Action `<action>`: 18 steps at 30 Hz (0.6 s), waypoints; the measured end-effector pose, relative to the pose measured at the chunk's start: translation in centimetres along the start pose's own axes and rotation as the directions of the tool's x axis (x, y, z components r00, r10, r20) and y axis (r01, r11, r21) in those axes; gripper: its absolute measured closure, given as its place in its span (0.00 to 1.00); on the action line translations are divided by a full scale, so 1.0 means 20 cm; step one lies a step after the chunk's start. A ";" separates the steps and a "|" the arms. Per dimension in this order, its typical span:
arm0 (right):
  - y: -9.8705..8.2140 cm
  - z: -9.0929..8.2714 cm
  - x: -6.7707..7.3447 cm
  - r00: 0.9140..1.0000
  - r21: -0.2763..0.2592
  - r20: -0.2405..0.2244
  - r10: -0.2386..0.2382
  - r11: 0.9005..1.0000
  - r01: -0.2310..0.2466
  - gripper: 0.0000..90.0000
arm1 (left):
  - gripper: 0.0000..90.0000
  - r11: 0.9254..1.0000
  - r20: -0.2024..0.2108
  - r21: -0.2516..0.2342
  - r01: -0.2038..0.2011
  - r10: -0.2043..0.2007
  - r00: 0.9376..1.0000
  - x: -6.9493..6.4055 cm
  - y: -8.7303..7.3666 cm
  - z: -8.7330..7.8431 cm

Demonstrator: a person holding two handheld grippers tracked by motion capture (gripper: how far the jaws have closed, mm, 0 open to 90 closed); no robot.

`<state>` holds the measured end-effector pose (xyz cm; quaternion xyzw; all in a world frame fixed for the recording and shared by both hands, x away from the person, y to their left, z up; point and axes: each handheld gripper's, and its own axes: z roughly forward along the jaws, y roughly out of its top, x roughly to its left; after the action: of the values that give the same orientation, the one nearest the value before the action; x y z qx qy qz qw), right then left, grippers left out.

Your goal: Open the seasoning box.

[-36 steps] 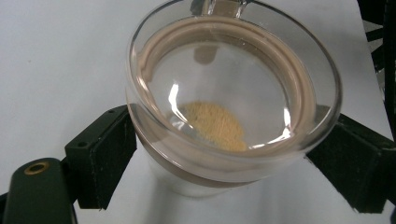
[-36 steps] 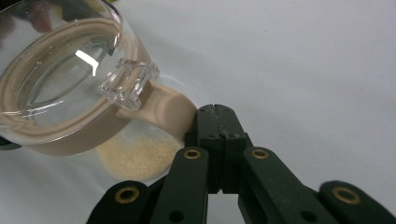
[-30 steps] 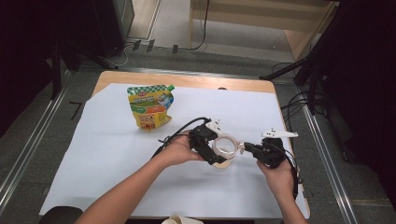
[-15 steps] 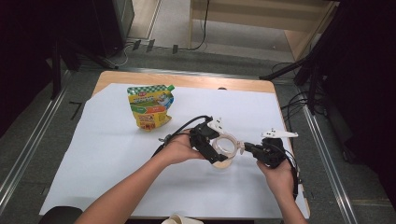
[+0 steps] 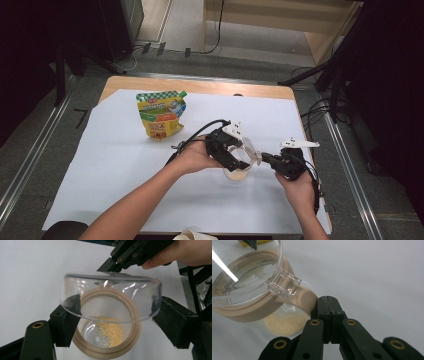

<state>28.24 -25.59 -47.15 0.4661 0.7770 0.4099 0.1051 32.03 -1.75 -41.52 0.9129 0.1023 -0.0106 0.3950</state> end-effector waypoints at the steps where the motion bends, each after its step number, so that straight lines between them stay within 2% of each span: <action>1: 0.00 0.00 0.00 1.000 0.000 0.000 0.000 1.000 0.000 1.00 | 0.29 1.000 0.007 -0.006 0.006 -0.006 1.000 0.00 0.00 0.00; 5: 0.00 0.00 0.00 1.000 0.000 -0.002 -0.001 1.000 0.001 1.00 | 0.38 1.000 0.026 -0.012 0.017 -0.016 1.000 -0.02 0.03 -0.02; 6: 0.00 0.00 0.00 1.000 0.000 -0.002 -0.002 1.000 0.002 1.00 | 0.44 1.000 0.025 -0.009 0.019 -0.019 0.999 -0.03 0.03 -0.02; 7: 0.00 0.00 0.00 1.000 0.000 -0.002 -0.002 1.000 0.002 1.00 | 0.44 1.000 0.031 -0.005 0.017 -0.017 0.999 -0.03 0.04 -0.02; 10: 0.00 -0.01 0.00 1.000 -0.001 -0.004 -0.003 1.000 0.003 1.00 | 0.54 1.000 0.037 0.006 0.024 -0.024 0.999 -0.04 0.06 -0.03; 18: 0.00 0.00 0.01 1.000 0.003 -0.007 -0.010 1.000 0.010 1.00 | 0.61 0.997 0.073 0.024 0.069 -0.070 0.995 -0.03 0.08 -0.05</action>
<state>28.21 -25.47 -47.13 0.4608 0.7804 0.4098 0.1040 31.68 -2.19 -39.54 0.9120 0.1194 -0.0591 0.3880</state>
